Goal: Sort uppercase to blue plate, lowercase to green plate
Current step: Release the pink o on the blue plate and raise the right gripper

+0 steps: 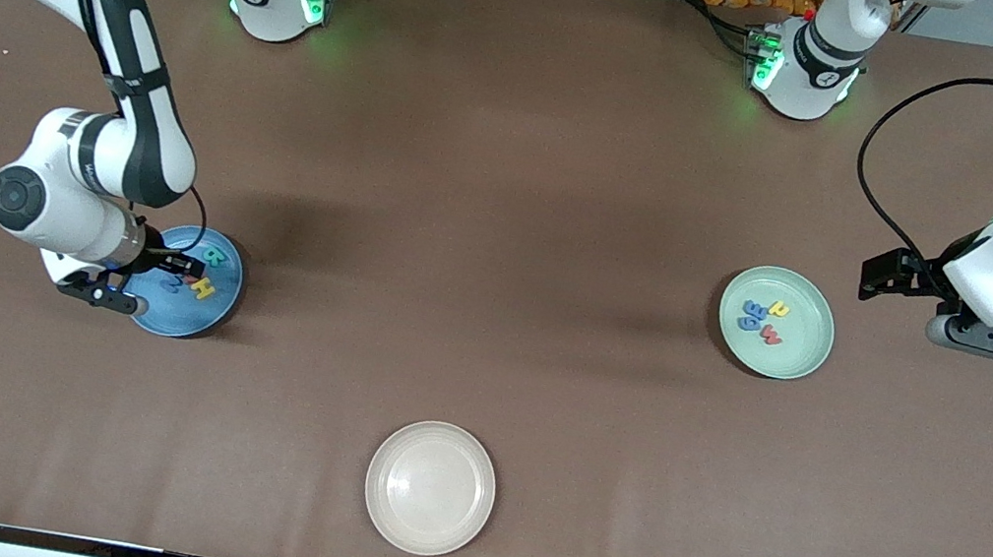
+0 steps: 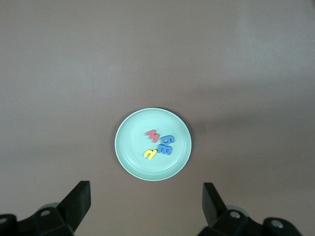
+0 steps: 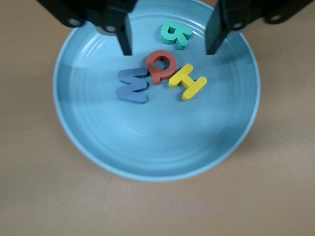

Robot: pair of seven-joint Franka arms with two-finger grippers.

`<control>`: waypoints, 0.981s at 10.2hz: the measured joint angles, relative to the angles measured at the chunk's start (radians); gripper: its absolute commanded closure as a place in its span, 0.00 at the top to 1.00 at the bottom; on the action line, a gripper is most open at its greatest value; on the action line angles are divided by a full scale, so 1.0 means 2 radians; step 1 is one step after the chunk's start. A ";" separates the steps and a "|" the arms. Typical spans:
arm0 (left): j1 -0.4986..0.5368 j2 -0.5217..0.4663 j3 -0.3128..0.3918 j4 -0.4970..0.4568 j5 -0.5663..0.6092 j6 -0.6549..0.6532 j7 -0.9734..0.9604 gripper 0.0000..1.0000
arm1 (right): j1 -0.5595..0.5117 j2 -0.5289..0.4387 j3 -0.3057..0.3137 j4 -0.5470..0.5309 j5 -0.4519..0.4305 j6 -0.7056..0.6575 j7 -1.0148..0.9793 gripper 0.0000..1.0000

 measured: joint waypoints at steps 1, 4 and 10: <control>0.000 0.000 0.000 0.000 0.000 0.000 0.000 1.00 | -0.004 -0.017 0.000 0.007 0.000 -0.003 -0.001 1.00; 0.000 -0.001 0.000 -0.006 0.000 0.000 0.000 1.00 | -0.008 -0.072 0.000 0.028 0.000 -0.034 -0.002 1.00; 0.021 -0.045 0.001 -0.103 0.000 0.058 0.002 1.00 | -0.022 -0.183 0.000 0.036 -0.050 -0.078 -0.009 1.00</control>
